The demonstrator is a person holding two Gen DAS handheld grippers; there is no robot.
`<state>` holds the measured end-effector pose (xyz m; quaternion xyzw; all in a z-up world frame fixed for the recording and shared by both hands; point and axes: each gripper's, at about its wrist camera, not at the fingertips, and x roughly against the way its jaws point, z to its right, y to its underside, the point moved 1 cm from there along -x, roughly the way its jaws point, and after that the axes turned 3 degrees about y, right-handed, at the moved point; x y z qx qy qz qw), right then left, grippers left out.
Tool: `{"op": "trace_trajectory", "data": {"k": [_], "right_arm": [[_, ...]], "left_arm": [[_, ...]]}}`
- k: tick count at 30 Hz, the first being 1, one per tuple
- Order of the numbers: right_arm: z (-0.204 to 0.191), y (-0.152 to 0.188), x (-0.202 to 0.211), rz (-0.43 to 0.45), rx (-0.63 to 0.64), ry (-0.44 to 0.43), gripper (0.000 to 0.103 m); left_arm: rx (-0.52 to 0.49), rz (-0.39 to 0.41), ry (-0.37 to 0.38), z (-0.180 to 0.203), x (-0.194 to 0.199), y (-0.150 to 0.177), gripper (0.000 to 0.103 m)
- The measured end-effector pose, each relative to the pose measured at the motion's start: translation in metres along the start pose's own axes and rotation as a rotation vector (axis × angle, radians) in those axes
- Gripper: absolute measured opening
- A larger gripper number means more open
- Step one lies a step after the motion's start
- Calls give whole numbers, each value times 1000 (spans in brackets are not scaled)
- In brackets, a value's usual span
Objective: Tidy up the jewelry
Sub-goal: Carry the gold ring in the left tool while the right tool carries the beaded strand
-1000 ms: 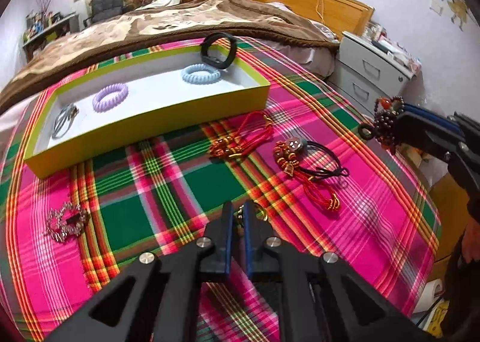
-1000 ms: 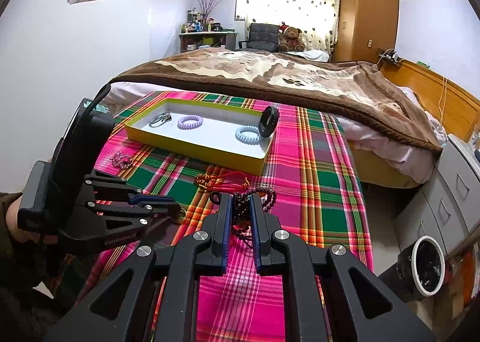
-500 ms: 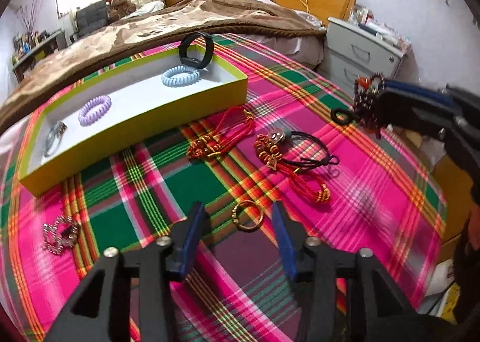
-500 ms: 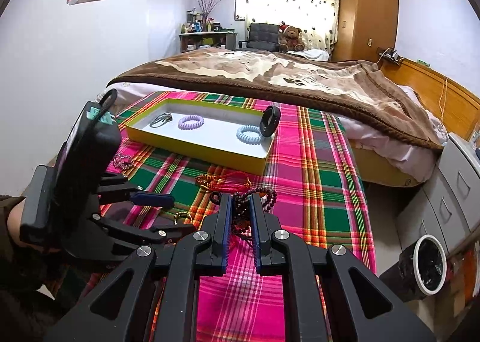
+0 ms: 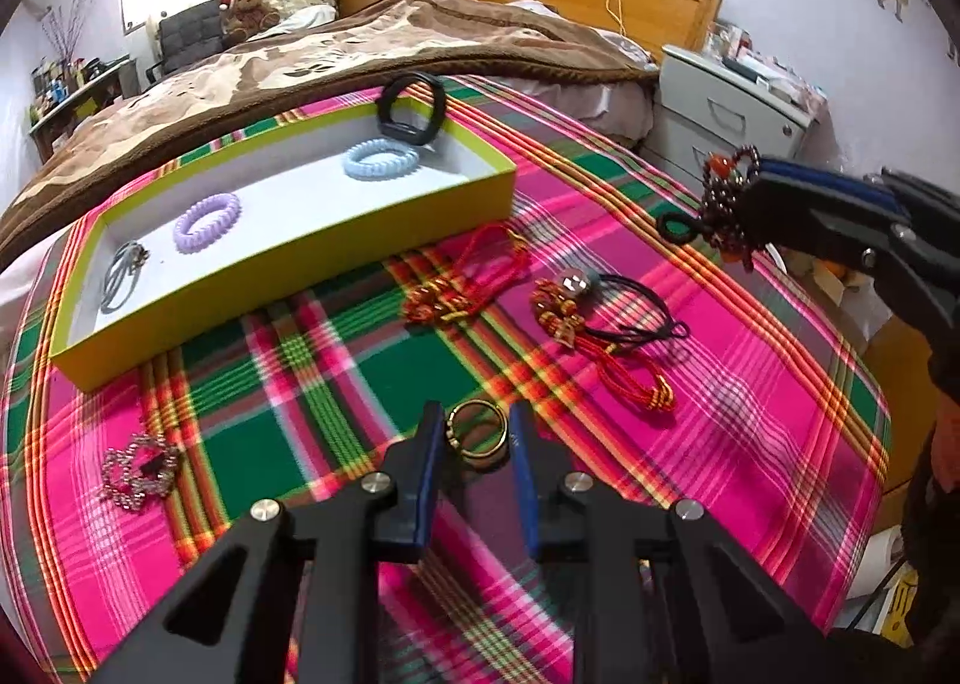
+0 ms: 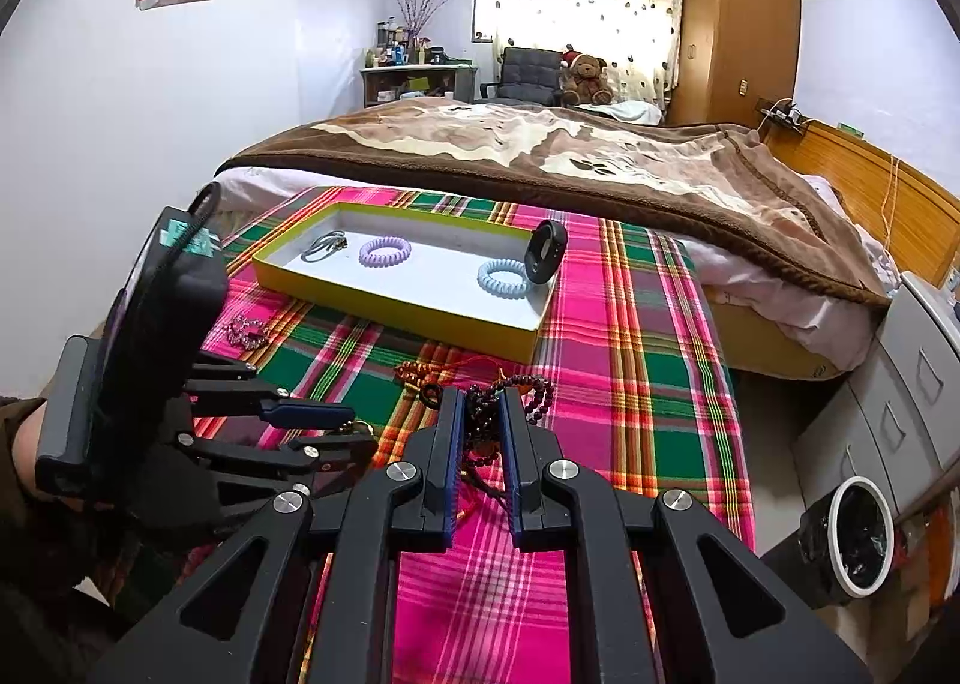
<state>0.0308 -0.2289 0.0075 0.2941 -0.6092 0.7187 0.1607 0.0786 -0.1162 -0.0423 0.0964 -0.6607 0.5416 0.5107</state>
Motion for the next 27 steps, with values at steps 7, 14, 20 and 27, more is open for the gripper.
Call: {"op": "trace_trajectory", "data": {"k": [7, 14, 20, 27], "right_arm": [[-2, -22, -13, 9, -14, -20, 12], [-6, -47, -39, 1, -26, -54, 12], [-8, -72, -67, -5, -9, -49, 12], [-6, -101, -106, -27, -13, -71, 12]], "left_arm": [[61, 46, -29, -32, 19, -12, 23], [121, 93, -59, -70, 34, -28, 23], [155, 125, -87, -102, 43, -45, 23], [152, 130, -104, -121, 38, -61, 23]]}}
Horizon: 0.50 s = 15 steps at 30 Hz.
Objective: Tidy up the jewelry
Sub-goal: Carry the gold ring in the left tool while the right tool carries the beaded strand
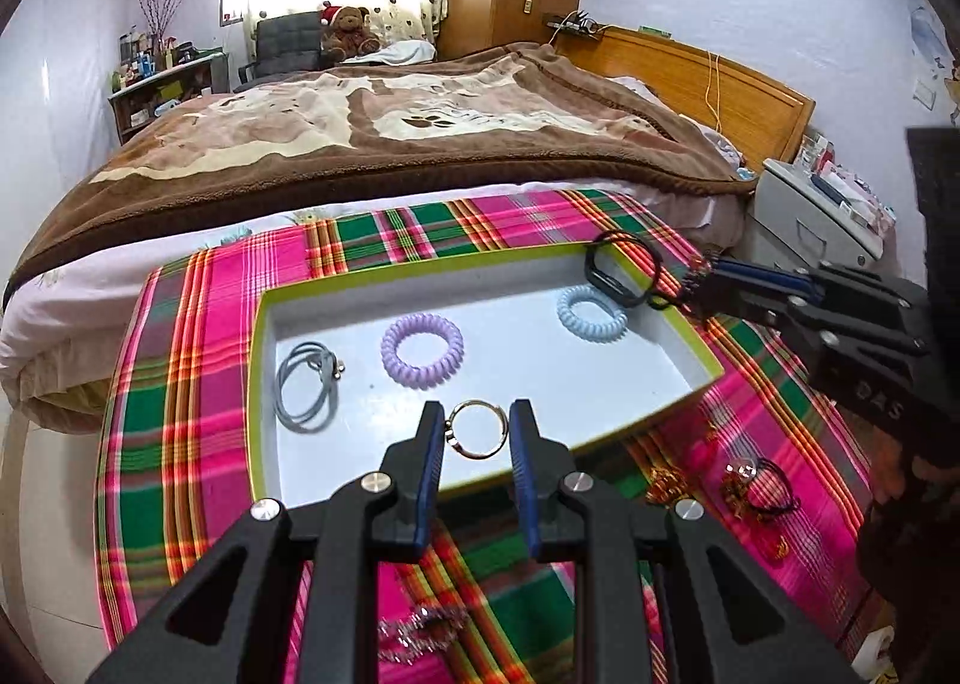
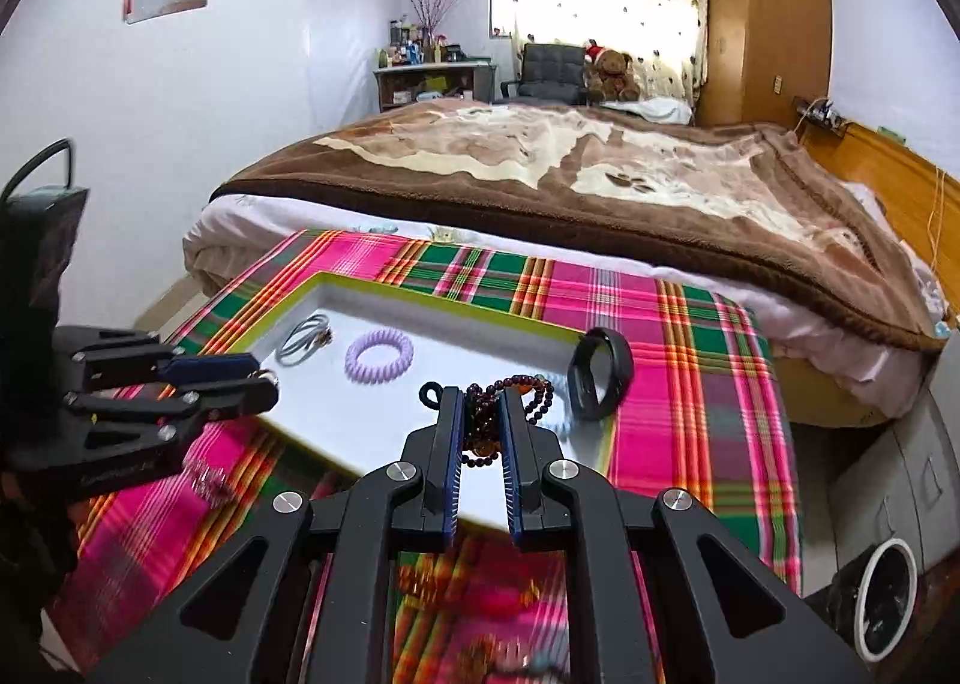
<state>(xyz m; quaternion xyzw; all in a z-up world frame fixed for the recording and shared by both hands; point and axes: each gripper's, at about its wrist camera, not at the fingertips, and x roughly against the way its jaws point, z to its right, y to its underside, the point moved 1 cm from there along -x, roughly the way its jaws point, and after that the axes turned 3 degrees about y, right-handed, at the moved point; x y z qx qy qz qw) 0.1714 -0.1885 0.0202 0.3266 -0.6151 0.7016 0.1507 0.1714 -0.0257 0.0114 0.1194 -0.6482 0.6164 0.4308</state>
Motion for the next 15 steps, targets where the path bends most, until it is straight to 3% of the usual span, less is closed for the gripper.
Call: {"op": "trace_trajectory", "data": {"k": [15], "right_arm": [[5, -26, -99, -144, -43, -30, 12]], "left_arm": [[52, -57, 9, -28, -39, -2, 23]]}}
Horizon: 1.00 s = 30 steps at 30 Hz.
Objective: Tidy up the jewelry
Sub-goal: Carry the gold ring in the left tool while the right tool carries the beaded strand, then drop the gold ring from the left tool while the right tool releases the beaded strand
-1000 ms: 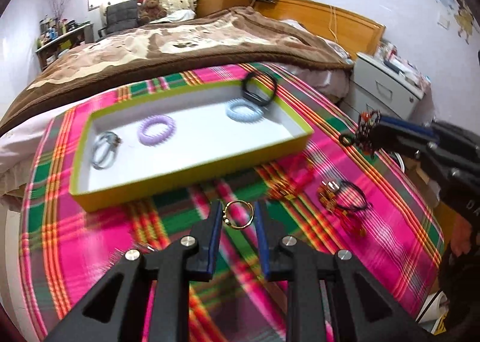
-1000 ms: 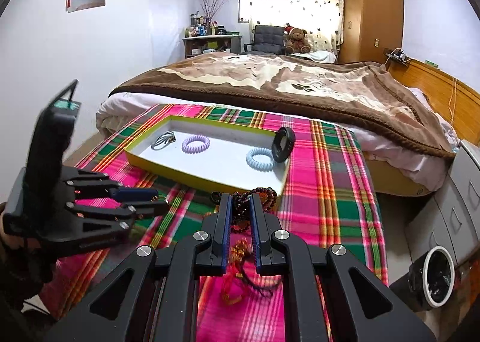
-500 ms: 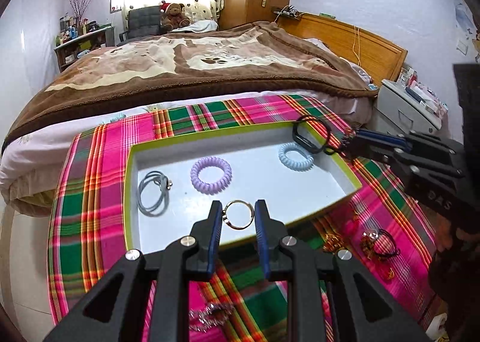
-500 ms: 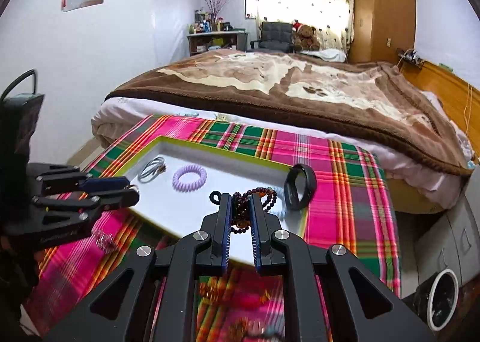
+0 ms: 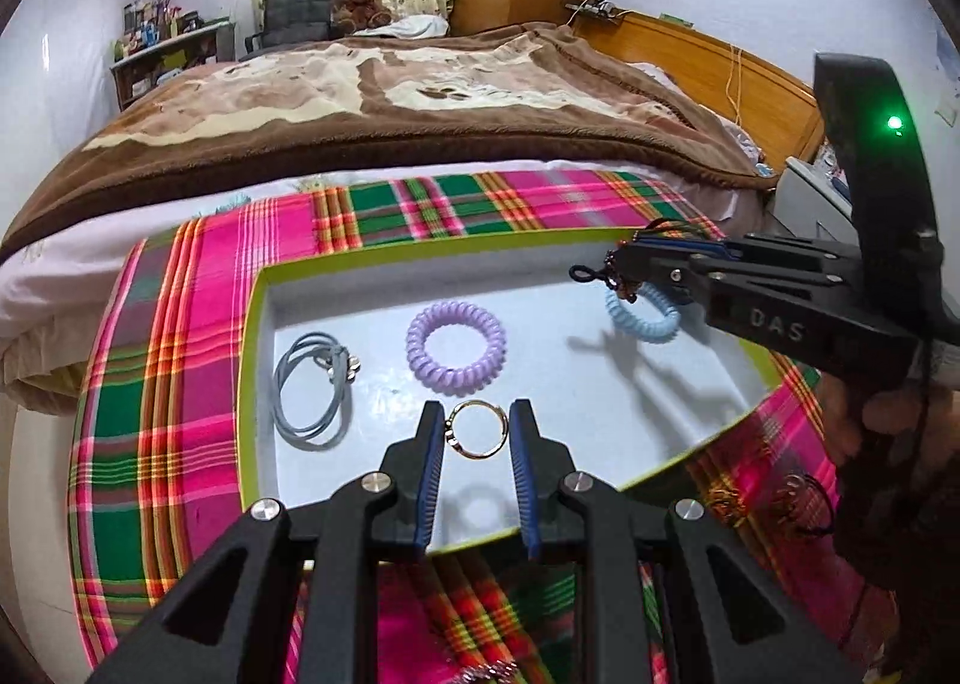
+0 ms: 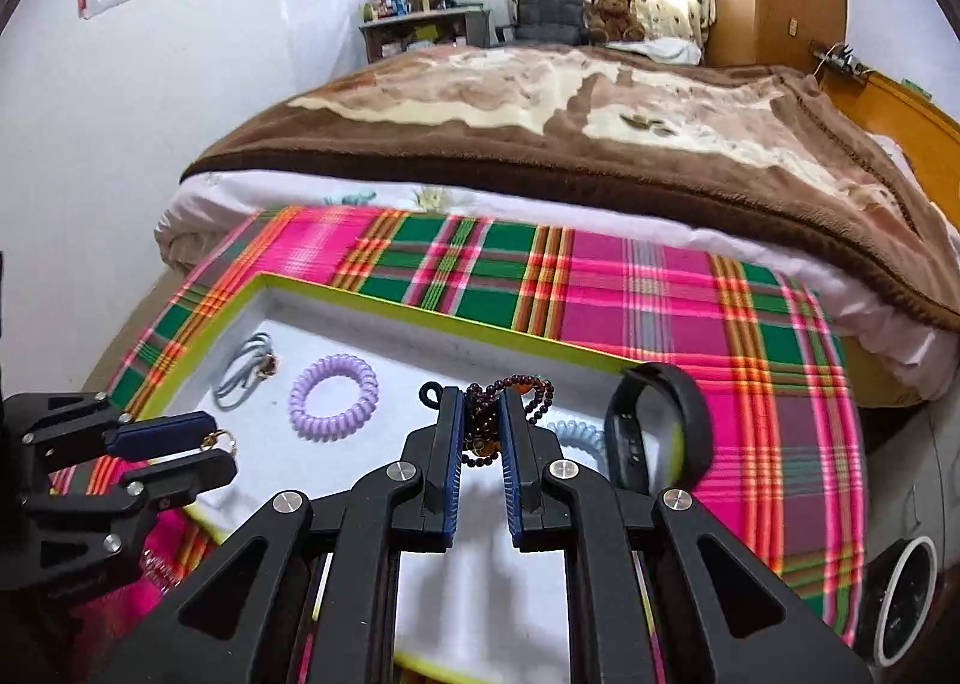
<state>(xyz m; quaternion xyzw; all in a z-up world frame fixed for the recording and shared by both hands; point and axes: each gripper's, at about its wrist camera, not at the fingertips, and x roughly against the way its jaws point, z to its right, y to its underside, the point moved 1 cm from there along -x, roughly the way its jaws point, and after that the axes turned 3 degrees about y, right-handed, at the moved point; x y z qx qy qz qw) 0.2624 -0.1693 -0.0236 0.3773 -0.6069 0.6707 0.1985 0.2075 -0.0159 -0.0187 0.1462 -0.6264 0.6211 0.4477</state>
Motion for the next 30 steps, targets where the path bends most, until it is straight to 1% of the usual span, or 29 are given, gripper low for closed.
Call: {"op": "trace_trajectory", "data": {"k": [5, 12, 14, 20, 26, 28, 29, 30], "right_arm": [[-4, -4, -22, -37, 14, -1, 12], [-9, -5, -34, -66, 32, -20, 12], [-11, -6, -35, -65, 44, -6, 12], [-13, -8, -39, -70, 60, -2, 13], [-17, -7, -39, -55, 63, 13, 14], [-16, -7, -37, -52, 59, 10, 19], [-16, -7, -36, -49, 59, 11, 21], [-16, -7, -34, -46, 61, 12, 32]], "left_arm": [[9, -19, -6, -7, -11, 2, 23], [13, -33, -19, -11, -19, 3, 23], [21, -37, -12, -11, -21, 4, 23], [34, -41, -11, -13, -24, 4, 23], [44, -55, -5, -14, -27, 5, 24], [47, -52, -2, -14, -26, 4, 29], [53, -47, 2, -15, -25, 4, 34], [58, -44, 3, -15, -24, 4, 36]]}}
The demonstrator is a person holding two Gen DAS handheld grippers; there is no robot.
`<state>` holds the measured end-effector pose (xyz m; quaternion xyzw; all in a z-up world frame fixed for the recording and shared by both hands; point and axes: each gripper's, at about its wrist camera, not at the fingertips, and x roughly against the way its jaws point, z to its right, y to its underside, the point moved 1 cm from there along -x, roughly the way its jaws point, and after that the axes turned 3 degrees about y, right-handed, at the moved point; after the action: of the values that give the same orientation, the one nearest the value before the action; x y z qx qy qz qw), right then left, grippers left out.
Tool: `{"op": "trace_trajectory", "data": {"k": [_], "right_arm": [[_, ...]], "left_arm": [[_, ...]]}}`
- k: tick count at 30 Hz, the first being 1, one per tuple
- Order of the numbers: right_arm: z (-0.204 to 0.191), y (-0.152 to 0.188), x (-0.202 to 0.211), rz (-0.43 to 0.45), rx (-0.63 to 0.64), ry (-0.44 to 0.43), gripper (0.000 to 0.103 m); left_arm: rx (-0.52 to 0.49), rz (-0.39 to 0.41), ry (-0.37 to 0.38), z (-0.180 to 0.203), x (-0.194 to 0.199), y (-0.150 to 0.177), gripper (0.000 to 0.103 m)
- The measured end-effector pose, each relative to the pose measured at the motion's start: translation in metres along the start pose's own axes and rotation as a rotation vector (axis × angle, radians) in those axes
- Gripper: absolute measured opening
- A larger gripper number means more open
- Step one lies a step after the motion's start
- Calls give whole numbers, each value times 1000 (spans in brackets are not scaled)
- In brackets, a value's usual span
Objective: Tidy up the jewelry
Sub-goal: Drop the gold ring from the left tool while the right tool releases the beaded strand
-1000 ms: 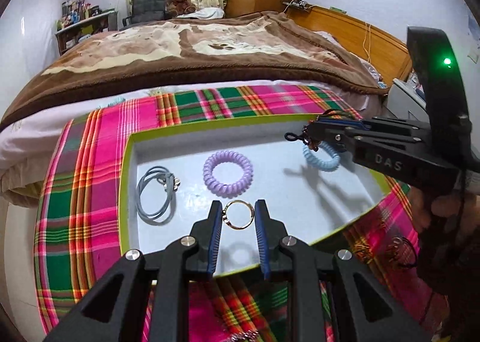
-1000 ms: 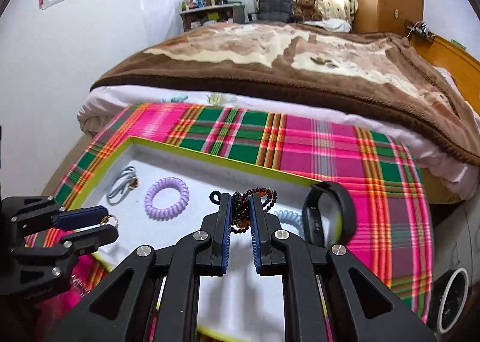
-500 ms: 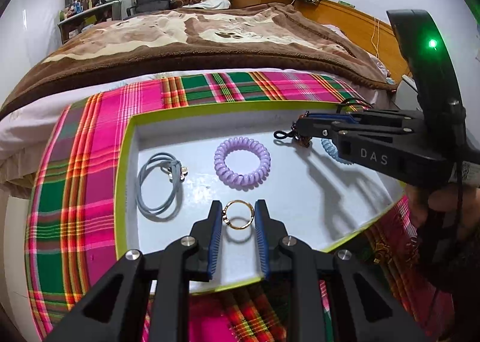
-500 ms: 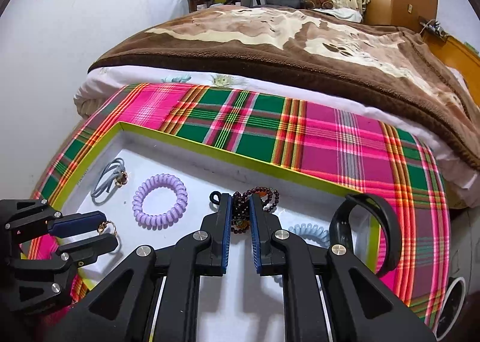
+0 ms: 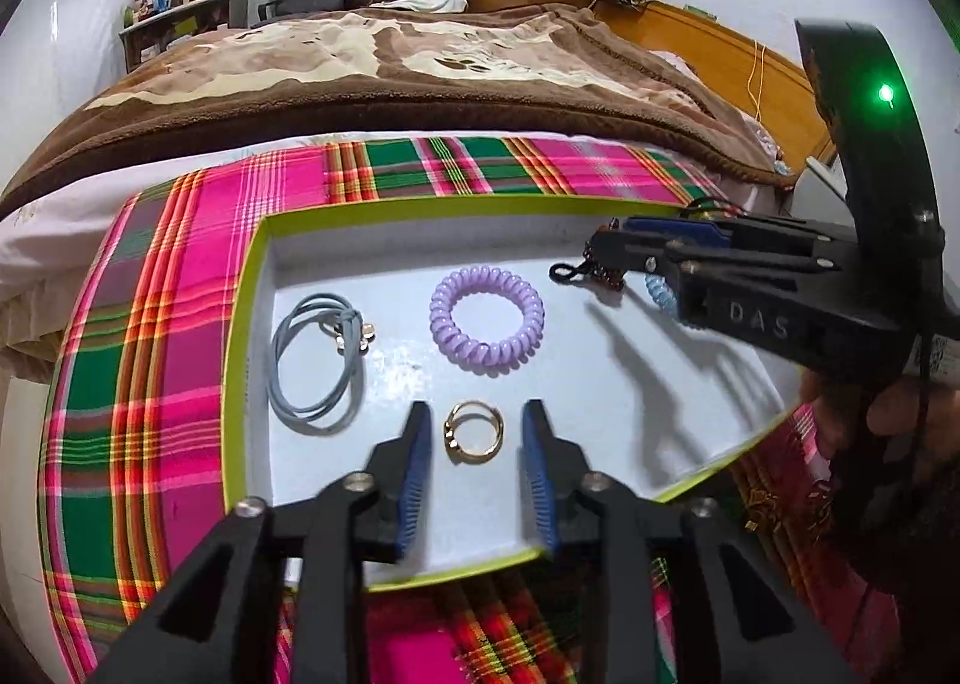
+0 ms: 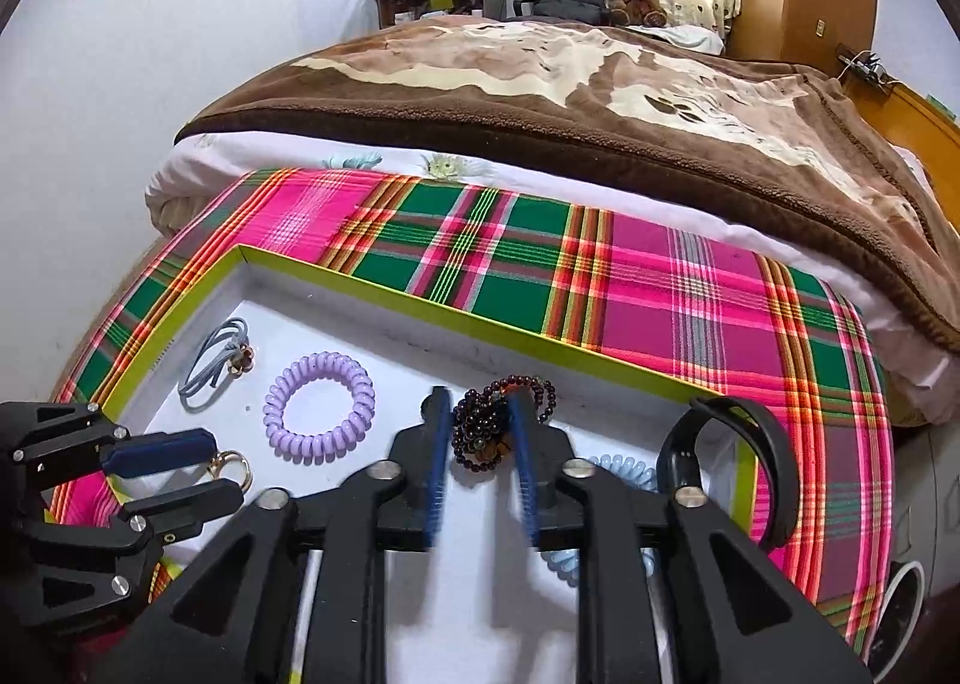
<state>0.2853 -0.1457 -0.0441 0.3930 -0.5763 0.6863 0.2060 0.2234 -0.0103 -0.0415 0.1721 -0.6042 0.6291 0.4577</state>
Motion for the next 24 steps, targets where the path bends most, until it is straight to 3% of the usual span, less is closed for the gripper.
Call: {"op": "trace_trajectory", "data": {"k": [1, 2, 16, 24], "right_arm": [[0, 0, 1, 1, 1, 0, 46], [0, 0, 2, 3, 3, 0, 50], [-4, 7, 31, 62, -37, -3, 51], [-8, 19, 69, 125, -86, -16, 51]], "left_arm": [[-3, 3, -2, 1, 2, 0, 36], [-6, 7, -5, 1, 3, -1, 36], [-1, 58, -21, 17, 33, 7, 42], [-11, 118, -93, 32, 62, 13, 45]]}}
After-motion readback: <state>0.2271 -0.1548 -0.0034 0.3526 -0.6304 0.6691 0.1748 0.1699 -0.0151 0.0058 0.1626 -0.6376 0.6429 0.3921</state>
